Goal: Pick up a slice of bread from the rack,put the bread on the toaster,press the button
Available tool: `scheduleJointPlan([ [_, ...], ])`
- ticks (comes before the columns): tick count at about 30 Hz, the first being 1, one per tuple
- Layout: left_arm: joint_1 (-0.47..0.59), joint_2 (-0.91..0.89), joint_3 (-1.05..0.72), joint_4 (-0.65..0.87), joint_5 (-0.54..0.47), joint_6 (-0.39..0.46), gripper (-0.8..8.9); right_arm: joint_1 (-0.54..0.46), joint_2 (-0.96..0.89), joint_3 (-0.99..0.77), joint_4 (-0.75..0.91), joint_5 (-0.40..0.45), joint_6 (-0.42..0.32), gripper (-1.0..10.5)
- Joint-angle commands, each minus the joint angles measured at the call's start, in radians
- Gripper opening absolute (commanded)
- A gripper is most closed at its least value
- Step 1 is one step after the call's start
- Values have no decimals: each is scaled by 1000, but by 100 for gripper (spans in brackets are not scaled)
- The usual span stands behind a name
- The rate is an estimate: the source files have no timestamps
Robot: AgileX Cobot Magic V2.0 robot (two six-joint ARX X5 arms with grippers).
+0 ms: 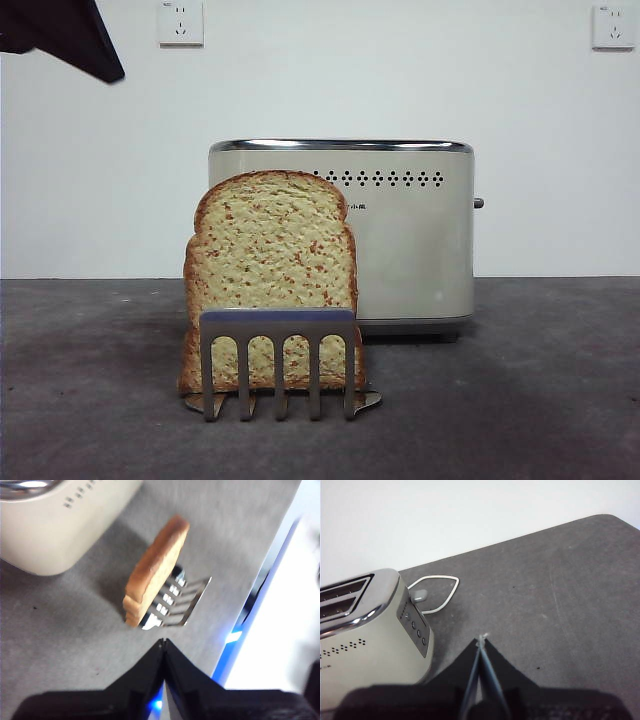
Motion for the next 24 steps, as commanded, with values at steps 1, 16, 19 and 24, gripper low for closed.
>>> scheduleJointPlan([
  [1, -60, 42, 25, 0, -69, 73, -1, 1, 6, 18, 3, -6, 7, -1],
  [16, -237, 141, 39, 148, -90, 112, 504, 1, 6, 26, -2, -80, 8, -1],
  [19, -249, 145, 39, 171, -99, 122, 530, 1, 6, 26, -12, -81, 8, -1],
  [24, -260, 156, 39, 174, -167, 138, 580, 1, 6, 26, -61, -80, 8, -1],
])
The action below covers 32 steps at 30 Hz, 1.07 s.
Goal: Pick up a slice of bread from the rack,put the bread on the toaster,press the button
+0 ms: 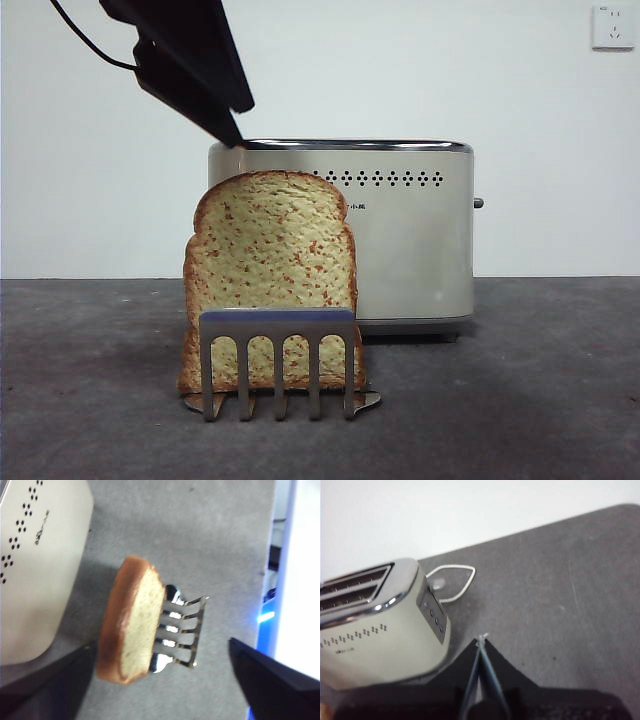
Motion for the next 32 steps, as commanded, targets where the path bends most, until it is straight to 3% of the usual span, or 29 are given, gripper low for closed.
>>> scheduleJointPlan([
  [1, -6, 16, 3, 5, -17, 23, 609, 1, 0, 5, -19, -3, 7, -1],
  [4, -9, 27, 3, 5, -16, 23, 701, 1, 0, 5, -35, -3, 7, -1],
  [24, -54, 153, 3, 51, -65, 33, 691, 1, 0, 5, -51, -31, 10, -1],
  [26, -61, 161, 3, 43, -66, 33, 683, 1, 0, 5, -54, -32, 10, -1],
  [29, -84, 161, 3, 43, -66, 33, 511, 1, 0, 5, -54, -37, 10, -1],
  [32, -94, 161, 3, 45, -66, 33, 489, 1, 0, 5, -55, -37, 10, -1],
])
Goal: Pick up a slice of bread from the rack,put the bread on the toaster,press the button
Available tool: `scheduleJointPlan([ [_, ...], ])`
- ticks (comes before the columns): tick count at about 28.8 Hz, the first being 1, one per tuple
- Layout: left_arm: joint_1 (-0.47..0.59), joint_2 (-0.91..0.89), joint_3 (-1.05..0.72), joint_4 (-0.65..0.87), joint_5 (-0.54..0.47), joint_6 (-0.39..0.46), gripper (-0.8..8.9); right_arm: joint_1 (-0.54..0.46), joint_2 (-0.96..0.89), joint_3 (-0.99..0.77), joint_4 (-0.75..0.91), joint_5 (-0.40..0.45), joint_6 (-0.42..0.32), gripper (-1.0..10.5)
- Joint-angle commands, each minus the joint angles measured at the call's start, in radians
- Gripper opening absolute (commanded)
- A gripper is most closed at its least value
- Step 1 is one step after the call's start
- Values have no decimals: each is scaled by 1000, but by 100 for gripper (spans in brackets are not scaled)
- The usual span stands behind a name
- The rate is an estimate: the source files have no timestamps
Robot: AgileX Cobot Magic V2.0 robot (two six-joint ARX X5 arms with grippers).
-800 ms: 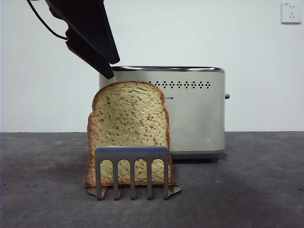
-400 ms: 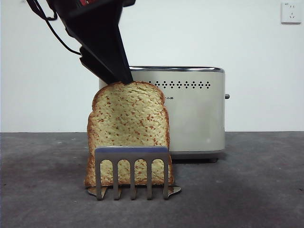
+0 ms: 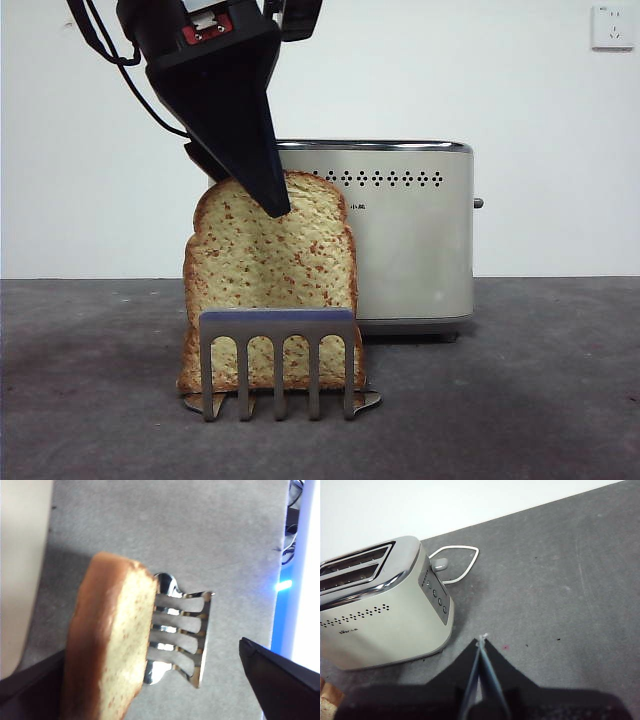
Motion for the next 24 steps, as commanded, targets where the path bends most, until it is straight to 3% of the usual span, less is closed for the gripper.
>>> scheduleJointPlan([
  [1, -6, 5, 3, 4, -1, 11, 487, 1, -2, 5, 2, -3, 9, -1],
  [6, -8, 5, 3, 16, -74, 11, 301, 1, -2, 5, 2, -26, 10, -1],
  [10, -8, 4, 12, 23, -78, 11, 292, 1, -2, 5, -2, -36, 10, -1],
  [14, -8, 4, 47, 15, -78, 11, 149, 1, -2, 5, -29, -36, 10, -1],
  [22, -8, 4, 53, -8, -78, 12, 147, 1, -2, 5, -50, -36, 10, -1],
  [23, -8, 4, 53, -14, -78, 14, 121, 1, -2, 5, -50, -36, 10, -1],
  [24, -8, 4, 53, -21, -79, 29, 28, 1, -2, 5, -50, -36, 10, -1],
])
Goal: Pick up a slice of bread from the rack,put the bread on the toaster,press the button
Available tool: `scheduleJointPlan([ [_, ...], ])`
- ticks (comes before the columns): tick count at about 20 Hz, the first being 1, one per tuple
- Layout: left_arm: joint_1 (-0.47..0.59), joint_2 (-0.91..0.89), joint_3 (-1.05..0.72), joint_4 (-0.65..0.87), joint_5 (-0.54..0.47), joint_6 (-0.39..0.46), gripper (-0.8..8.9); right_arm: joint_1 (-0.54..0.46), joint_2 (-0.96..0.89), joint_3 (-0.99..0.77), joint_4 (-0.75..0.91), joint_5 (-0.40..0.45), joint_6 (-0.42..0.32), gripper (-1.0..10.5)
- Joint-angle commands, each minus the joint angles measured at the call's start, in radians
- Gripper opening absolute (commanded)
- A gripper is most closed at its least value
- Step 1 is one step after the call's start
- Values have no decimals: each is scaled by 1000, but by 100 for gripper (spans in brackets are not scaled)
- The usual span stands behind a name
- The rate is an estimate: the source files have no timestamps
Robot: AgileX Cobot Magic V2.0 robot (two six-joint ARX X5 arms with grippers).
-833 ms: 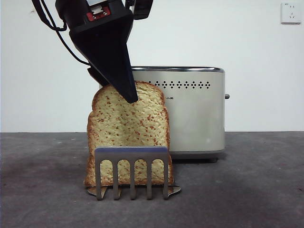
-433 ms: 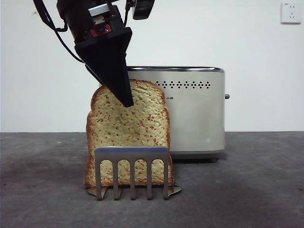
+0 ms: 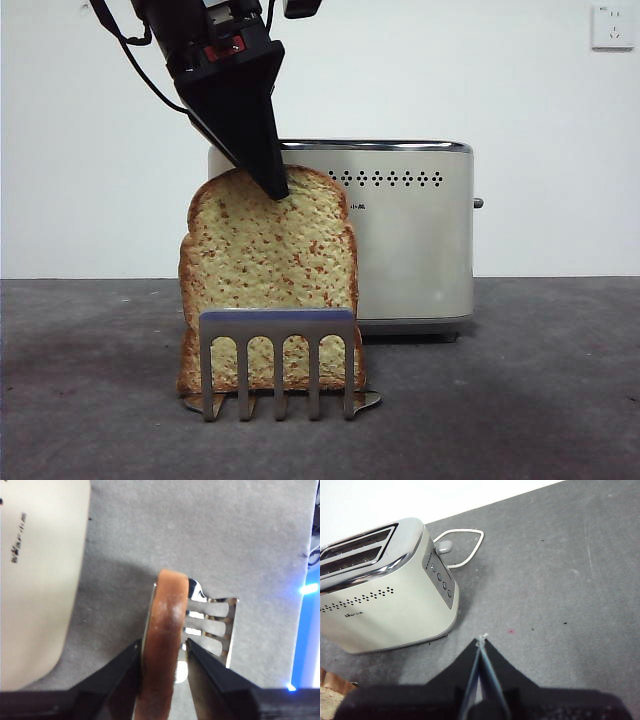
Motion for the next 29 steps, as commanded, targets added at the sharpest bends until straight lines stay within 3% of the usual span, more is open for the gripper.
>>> scheduleJointPlan([
  [1, -3, 4, -3, -14, 0, 38, -16, 1, -2, 5, 2, -1, 7, -1],
  [11, -4, -38, 35, -51, 2, 38, -9, 1, -2, 5, 2, -1, 7, -1],
  [19, -12, -50, 356, -293, 43, 32, -9, 1, -2, 5, -3, 0, 6, -1],
  [22, -12, -50, 491, -316, 40, 30, -9, 1, -2, 5, -8, 0, 7, -1],
  [25, -12, -50, 598, -310, -31, 48, -9, 1, -2, 5, -20, 0, 7, -1],
  [29, -11, -50, 650, -287, -56, 88, -9, 1, -2, 5, -21, -1, 7, -1],
])
